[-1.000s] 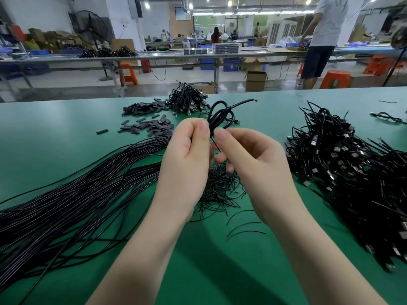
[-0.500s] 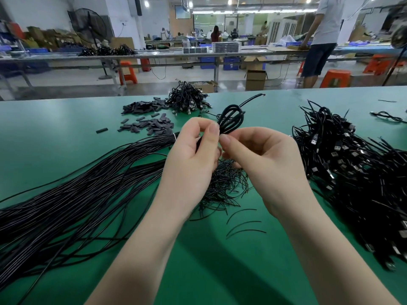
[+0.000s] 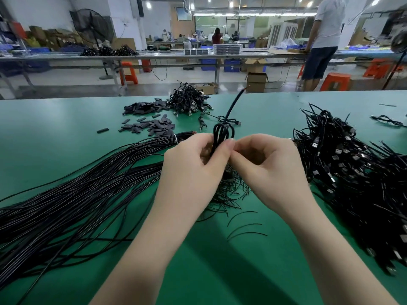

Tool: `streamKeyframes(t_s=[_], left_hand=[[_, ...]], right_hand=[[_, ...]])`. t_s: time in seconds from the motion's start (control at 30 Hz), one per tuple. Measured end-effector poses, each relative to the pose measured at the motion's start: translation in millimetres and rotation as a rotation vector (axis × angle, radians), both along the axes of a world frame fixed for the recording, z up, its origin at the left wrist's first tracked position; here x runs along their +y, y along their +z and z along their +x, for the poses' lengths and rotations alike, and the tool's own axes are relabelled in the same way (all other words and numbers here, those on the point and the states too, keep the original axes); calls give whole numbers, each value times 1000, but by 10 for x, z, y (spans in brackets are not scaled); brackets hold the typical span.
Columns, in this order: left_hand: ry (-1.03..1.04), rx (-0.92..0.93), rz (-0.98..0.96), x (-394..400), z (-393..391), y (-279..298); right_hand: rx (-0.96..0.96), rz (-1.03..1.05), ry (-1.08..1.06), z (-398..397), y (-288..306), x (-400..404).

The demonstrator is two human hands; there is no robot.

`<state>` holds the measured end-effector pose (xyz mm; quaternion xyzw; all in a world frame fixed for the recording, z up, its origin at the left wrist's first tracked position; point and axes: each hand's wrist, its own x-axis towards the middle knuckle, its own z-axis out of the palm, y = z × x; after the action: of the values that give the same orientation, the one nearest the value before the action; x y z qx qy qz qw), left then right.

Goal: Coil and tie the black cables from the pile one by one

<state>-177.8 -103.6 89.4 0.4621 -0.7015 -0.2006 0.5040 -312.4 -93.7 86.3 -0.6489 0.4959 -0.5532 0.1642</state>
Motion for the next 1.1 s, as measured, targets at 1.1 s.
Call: streamKeyframes(t_s=[1.1], left_hand=[[-478, 548, 691, -59, 191, 158]], right_hand=[[538, -482, 52, -143, 158, 92]])
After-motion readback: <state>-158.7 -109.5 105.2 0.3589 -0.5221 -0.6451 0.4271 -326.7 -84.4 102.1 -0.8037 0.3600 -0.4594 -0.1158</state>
